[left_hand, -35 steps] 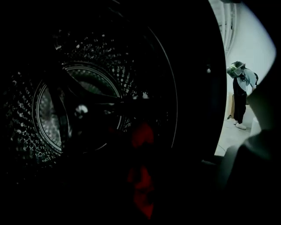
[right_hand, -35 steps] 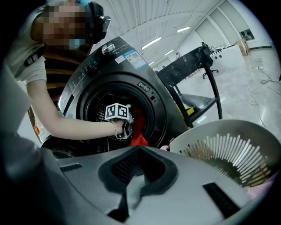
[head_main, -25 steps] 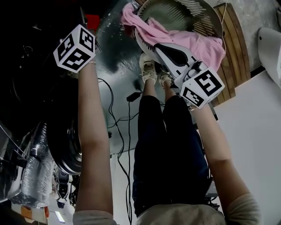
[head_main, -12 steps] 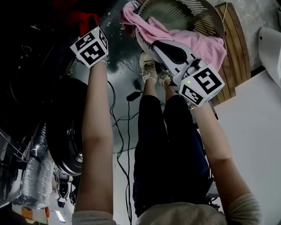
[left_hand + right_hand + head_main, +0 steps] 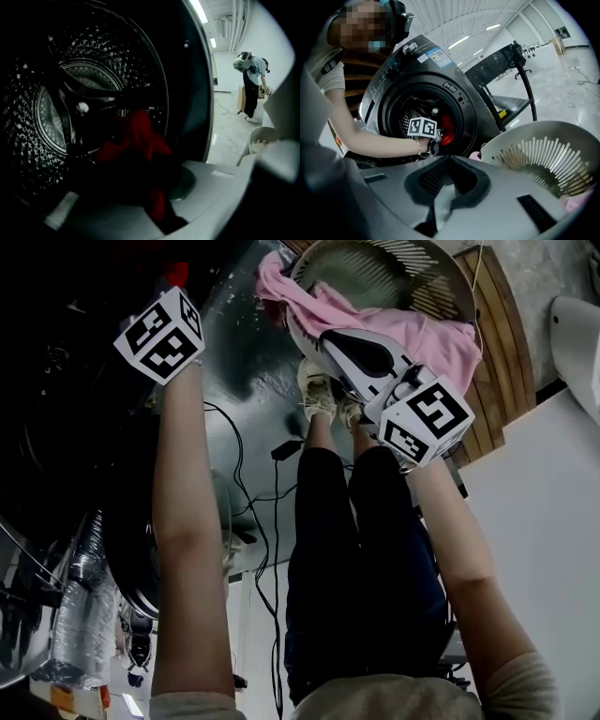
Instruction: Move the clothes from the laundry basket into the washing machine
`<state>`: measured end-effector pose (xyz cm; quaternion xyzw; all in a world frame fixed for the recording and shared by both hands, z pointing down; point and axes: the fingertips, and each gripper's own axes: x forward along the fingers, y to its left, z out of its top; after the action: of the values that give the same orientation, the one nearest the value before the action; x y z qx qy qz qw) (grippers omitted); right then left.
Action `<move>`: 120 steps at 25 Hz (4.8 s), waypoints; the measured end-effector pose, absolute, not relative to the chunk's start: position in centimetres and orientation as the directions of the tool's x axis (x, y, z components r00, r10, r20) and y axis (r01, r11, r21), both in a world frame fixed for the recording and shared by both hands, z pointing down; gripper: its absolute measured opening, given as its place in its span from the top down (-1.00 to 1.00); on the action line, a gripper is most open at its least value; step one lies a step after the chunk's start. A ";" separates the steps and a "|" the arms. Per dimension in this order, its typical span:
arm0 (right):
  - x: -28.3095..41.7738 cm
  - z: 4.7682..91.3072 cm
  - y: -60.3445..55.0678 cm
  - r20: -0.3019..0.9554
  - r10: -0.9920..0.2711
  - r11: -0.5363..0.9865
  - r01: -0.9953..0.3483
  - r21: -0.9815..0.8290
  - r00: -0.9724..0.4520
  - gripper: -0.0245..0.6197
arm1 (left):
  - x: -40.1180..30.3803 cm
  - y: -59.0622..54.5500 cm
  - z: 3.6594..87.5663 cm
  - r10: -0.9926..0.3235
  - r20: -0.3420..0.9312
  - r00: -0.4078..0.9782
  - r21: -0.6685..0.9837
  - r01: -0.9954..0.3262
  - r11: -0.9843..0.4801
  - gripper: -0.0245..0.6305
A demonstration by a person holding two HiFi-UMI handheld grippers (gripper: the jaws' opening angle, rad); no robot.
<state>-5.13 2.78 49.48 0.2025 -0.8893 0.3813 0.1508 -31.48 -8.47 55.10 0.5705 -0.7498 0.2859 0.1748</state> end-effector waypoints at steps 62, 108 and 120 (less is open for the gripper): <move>0.0 41.7 0.5 0.513 -0.315 0.624 -0.581 -0.522 -0.799 0.83 | 2.9 0.7 47.8 -0.520 0.455 0.723 0.518 -0.690 -0.506 -0.19; 0.7 45.5 1.2 0.591 -0.232 0.551 -0.605 -0.574 -0.772 0.85 | -4.1 4.8 46.2 -0.669 0.473 0.573 0.552 -0.785 -0.282 0.82; -8.7 38.9 2.0 0.386 -0.081 0.670 -0.337 -0.661 -0.919 0.85 | -5.9 2.1 47.0 -0.694 0.508 0.510 0.426 -0.849 -0.312 0.05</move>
<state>-8.70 1.95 38.88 0.1164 -0.8989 0.3892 0.1643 -5.87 2.12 46.99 0.8017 -0.4812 0.1158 0.3352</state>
